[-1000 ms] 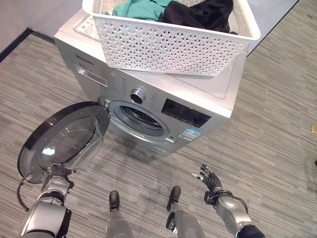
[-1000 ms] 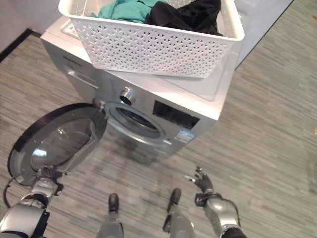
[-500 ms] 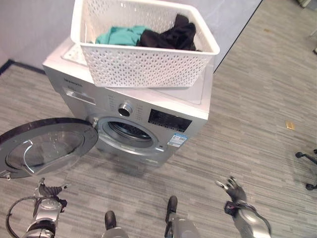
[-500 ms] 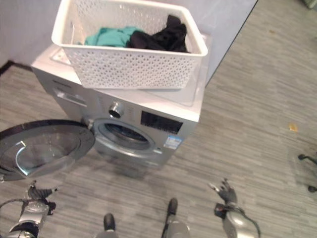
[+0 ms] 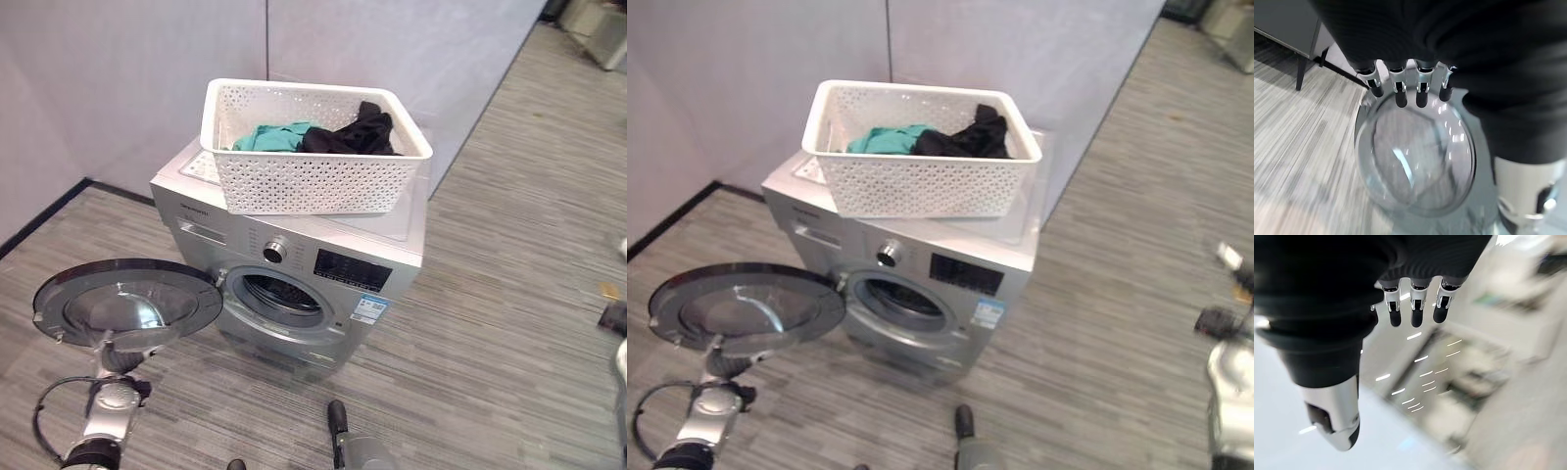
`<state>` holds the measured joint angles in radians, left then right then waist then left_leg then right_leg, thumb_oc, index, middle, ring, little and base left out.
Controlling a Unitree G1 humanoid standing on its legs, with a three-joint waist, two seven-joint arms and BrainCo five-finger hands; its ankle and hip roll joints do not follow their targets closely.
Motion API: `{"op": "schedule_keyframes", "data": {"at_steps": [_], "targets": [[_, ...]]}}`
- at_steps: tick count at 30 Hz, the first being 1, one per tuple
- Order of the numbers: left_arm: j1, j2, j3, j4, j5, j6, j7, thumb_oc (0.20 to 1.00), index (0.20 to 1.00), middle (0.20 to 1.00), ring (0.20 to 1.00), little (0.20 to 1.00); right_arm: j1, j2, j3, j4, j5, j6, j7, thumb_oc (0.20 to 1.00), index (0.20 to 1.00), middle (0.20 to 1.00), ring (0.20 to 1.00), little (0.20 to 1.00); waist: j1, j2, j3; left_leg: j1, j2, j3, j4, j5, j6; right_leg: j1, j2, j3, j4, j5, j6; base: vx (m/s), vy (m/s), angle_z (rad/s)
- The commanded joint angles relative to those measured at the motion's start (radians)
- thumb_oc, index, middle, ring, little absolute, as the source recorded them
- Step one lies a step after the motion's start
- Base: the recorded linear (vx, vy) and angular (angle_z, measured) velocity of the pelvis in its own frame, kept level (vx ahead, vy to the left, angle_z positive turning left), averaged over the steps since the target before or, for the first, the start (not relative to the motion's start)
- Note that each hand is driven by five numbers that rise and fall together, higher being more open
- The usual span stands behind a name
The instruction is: Grab the laundry basket,head to the washer,open it,put in the laundry and shut it.
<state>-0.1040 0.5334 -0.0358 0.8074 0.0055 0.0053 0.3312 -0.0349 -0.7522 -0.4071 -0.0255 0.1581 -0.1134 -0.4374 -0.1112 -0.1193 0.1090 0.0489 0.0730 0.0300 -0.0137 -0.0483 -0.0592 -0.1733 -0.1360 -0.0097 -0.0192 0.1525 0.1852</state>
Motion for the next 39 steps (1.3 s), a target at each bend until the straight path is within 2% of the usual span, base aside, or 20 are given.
{"op": "schedule_keyframes", "data": {"at_steps": [1, 6, 7, 10, 11, 14, 15, 16, 17, 20, 21, 22, 23, 25, 26, 28, 29, 30, 33, 39], "targets": [[-0.112, 0.034, -0.017, 0.087, 0.07, -0.028, -0.002, 1.0, 1.0, 1.0, 1.0, 1.0, -0.113, -0.111, 0.027, 0.004, -0.015, -0.046, 0.028, 1.0, 1.0, 1.0, 1.0, 1.0, -0.005, 0.008, 0.039, 0.16, -0.099, -0.04, -0.025, -0.164, 0.105, -0.085, 0.0, -0.034, -0.004, 0.009, 0.03, 0.17, -0.083, -0.04], [-0.147, 0.009, -0.042, 0.184, 0.055, -0.03, -0.005, 1.0, 1.0, 1.0, 1.0, 1.0, -0.154, -0.16, 0.05, -0.017, -0.016, -0.044, 0.034, 1.0, 1.0, 1.0, 1.0, 1.0, -0.023, 0.002, 0.018, 0.182, -0.084, -0.067, -0.049, -0.164, 0.089, -0.071, 0.018, -0.013, 0.012, 0.016, 0.016, 0.19, -0.124, 0.38], [-0.155, -0.008, -0.065, 0.296, 0.04, -0.021, -0.007, 1.0, 1.0, 1.0, 1.0, 1.0, -0.207, -0.244, 0.103, -0.083, 0.04, -0.074, 0.091, 1.0, 1.0, 1.0, 1.0, 1.0, -0.036, 0.002, -0.026, 0.214, -0.026, -0.067, -0.001, -0.202, 0.061, -0.057, 0.049, -0.033, 0.06, -0.016, -0.014, 0.35, -0.253, 0.1], [-0.158, -0.012, -0.06, 0.304, 0.039, -0.027, -0.006, 1.0, 1.0, 1.0, 1.0, 1.0, -0.221, -0.251, 0.115, -0.076, 0.042, -0.076, 0.092, 1.0, 1.0, 1.0, 1.0, 1.0, -0.048, 0.008, -0.028, 0.206, -0.023, -0.074, 0.004, -0.203, 0.058, -0.061, 0.048, -0.04, 0.065, -0.019, -0.016, 0.17, -0.189, 0.18], [-0.159, -0.014, -0.063, 0.332, 0.011, -0.029, -0.024, 1.0, 1.0, 1.0, 1.0, 1.0, -0.306, -0.346, 0.184, -0.103, 0.096, -0.088, 0.15, 1.0, 1.0, 1.0, 1.0, 1.0, -0.026, -0.007, -0.02, 0.062, 0.046, -0.041, 0.351, -0.081, -0.024, 0.041, 0.082, -0.082, 0.033, -0.064, -0.069, 0.13, -0.303, 0.06], [-0.159, -0.013, -0.059, 0.331, 0.011, -0.029, -0.025, 1.0, 1.0, 1.0, 1.0, 1.0, -0.316, -0.347, 0.192, -0.098, 0.096, -0.089, 0.15, 1.0, 1.0, 1.0, 1.0, 1.0, -0.039, -0.011, -0.027, 0.042, 0.038, -0.049, 0.362, -0.077, -0.023, 0.032, 0.074, -0.088, 0.031, -0.059, -0.068, 0.08, -0.15, 0.35], [-0.153, -0.005, -0.048, 0.351, -0.03, -0.038, -0.04, 1.0, 1.0, 1.0, 1.0, 1.0, -0.419, -0.405, 0.301, -0.093, 0.105, -0.072, 0.196, 1.0, 1.0, 1.0, 1.0, 1.0, 0.008, -0.04, -0.019, -0.019, 0.128, -0.037, 0.452, -0.024, -0.032, 0.112, 0.101, -0.078, -0.012, -0.098, -0.095, 0.13, -0.15, 0.59], [-0.152, -0.006, -0.042, 0.351, -0.03, -0.039, -0.04, 1.0, 1.0, 1.0, 1.0, 1.0, -0.436, -0.406, 0.315, -0.087, 0.105, -0.074, 0.195, 1.0, 1.0, 1.0, 1.0, 1.0, 0.003, -0.042, -0.019, -0.018, 0.124, -0.036, 0.447, -0.017, -0.033, 0.112, 0.097, -0.077, -0.014, -0.095, -0.095, 0.15, -0.121, 0.08], [-0.153, -0.004, -0.048, 0.354, -0.031, -0.042, -0.042, 1.0, 1.0, 1.0, 1.0, 1.0, -0.459, -0.434, 0.347, -0.072, 0.105, -0.068, 0.212, 1.0, 1.0, 1.0, 1.0, 1.0, 0.002, -0.057, -0.025, -0.028, 0.174, -0.021, 0.373, -0.006, -0.03, 0.113, 0.078, -0.08, -0.015, -0.101, -0.088, 0.03, 0.017, -0.29], [-0.15, -0.007, -0.043, 0.355, -0.032, -0.043, -0.042, 1.0, 1.0, 1.0, 1.0, 1.0, -0.479, -0.437, 0.366, -0.062, 0.106, -0.071, 0.212, 1.0, 1.0, 1.0, 1.0, 1.0, 0.001, -0.055, -0.025, -0.011, 0.175, -0.013, 0.35, 0.001, -0.032, 0.117, 0.079, -0.076, -0.015, -0.104, -0.088, 0.05, 0.064, -0.12], [-0.189, -0.009, -0.113, 0.345, -0.01, -0.059, -0.063, 1.0, 1.0, 1.0, 1.0, 1.0, -0.516, -0.526, 0.441, 0.007, 0.131, -0.058, 0.259, 1.0, 1.0, 1.0, 1.0, 1.0, -0.005, -0.056, -0.042, -0.042, 0.322, 0.134, 0.063, 0.131, -0.076, 0.133, 0.03, -0.13, -0.019, -0.15, -0.07, 0.11, 0.222, 0.43], [-0.199, -0.007, -0.122, 0.337, -0.011, -0.06, -0.072, 1.0, 1.0, 1.0, 1.0, 1.0, -0.53, -0.553, 0.471, 0.047, 0.131, -0.03, 0.284, 1.0, 1.0, 1.0, 1.0, 1.0, -0.007, -0.048, -0.043, -0.019, 0.333, 0.201, 0.029, 0.135, -0.089, 0.146, 0.027, -0.141, -0.024, -0.154, -0.066, 0.17, 0.377, 1.5], [-0.175, -0.03, -0.121, 0.321, -0.007, -0.063, -0.079, 1.0, 1.0, 1.0, 1.0, 1.0, -0.519, -0.553, 0.489, 0.052, 0.144, -0.021, 0.315, 1.0, 1.0, 1.0, 1.0, 1.0, -0.006, -0.013, -0.058, 0.01, 0.308, 0.237, -0.009, 0.115, -0.115, 0.158, 0.011, -0.142, -0.043, -0.138, -0.046, 0.08, 0.199, 1.55], [-0.175, -0.03, -0.121, 0.321, -0.007, -0.063, -0.079, 1.0, 1.0, 1.0, 1.0, 1.0, -0.52, -0.553, 0.489, 0.052, 0.144, -0.021, 0.315, 1.0, 1.0, 1.0, 1.0, 1.0, -0.005, -0.013, -0.058, 0.01, 0.307, 0.237, -0.009, 0.115, -0.115, 0.158, 0.011, -0.142, -0.043, -0.138, -0.046, 0.08, 0.132, 0.19], [-0.163, -0.039, -0.132, 0.31, 0.003, -0.067, -0.09, 1.0, 1.0, 1.0, 1.0, 1.0, -0.543, -0.571, 0.533, 0.068, 0.134, -0.008, 0.349, 1.0, 1.0, 1.0, 1.0, 1.0, -0.001, -0.001, -0.069, 0.025, 0.29, 0.253, -0.014, 0.114, -0.125, 0.169, -0.013, -0.151, -0.052, -0.122, -0.038, 0.09, 0.109, -0.84], [-0.162, -0.04, -0.13, 0.31, 0.003, -0.067, -0.09, 1.0, 1.0, 1.0, 1.0, 1.0, -0.55, -0.571, 0.54, 0.07, 0.134, -0.008, 0.349, 1.0, 1.0, 1.0, 1.0, 1.0, -0.003, 0.0, -0.069, 0.025, 0.29, 0.253, -0.014, 0.114, -0.125, 0.169, -0.013, -0.151, -0.053, -0.122, -0.038, 0.09, 0.121, -0.18], [-0.147, -0.027, -0.149, 0.289, 0.008, -0.076, -0.101, 1.0, 1.0, 1.0, 1.0, 1.0, -0.644, -0.571, 0.654, 0.135, 0.134, 0.016, 0.392, 1.0, 1.0, 1.0, 1.0, 1.0, 0.018, -0.006, -0.071, 0.045, 0.253, 0.249, -0.021, 0.09, -0.117, 0.175, -0.039, -0.142, -0.051, -0.103, -0.028, 0.1, 0.134, 0.09], [-0.147, -0.027, -0.149, 0.289, 0.008, -0.076, -0.101, 1.0, 1.0, 1.0, 1.0, 1.0, -0.644, -0.571, 0.654, 0.135, 0.134, 0.016, 0.392, 1.0, 1.0, 1.0, 1.0, 1.0, 0.018, -0.006, -0.071, 0.045, 0.253, 0.249, -0.021, 0.09, -0.117, 0.175, -0.039, -0.142, -0.051, -0.103, -0.028, 0.11, 0.163, 0.0], [-0.12, -0.01, -0.143, 0.261, -0.003, -0.084, -0.111, 1.0, 1.0, 1.0, 1.0, 1.0, -0.775, -0.565, 0.814, 0.216, 0.126, 0.048, 0.438, 1.0, 1.0, 1.0, 1.0, 1.0, 0.026, -0.014, -0.071, 0.057, 0.219, 0.262, -0.027, 0.072, -0.103, 0.155, -0.071, -0.137, -0.036, -0.085, -0.014, 0.06, 0.113, -0.1], [-0.108, -0.012, -0.143, 0.263, -0.014, -0.088, -0.125, 1.0, 1.0, 1.0, 1.0, 1.0, -0.862, -0.542, 0.899, 0.288, 0.11, 0.056, 0.461, 1.0, 1.0, 1.0, 1.0, 1.0, 0.024, -0.013, -0.075, 0.059, 0.197, 0.253, -0.051, 0.066, -0.095, 0.143, -0.087, -0.143, -0.037, -0.075, 0.001, 0.03, 0.034, -0.06]]}}
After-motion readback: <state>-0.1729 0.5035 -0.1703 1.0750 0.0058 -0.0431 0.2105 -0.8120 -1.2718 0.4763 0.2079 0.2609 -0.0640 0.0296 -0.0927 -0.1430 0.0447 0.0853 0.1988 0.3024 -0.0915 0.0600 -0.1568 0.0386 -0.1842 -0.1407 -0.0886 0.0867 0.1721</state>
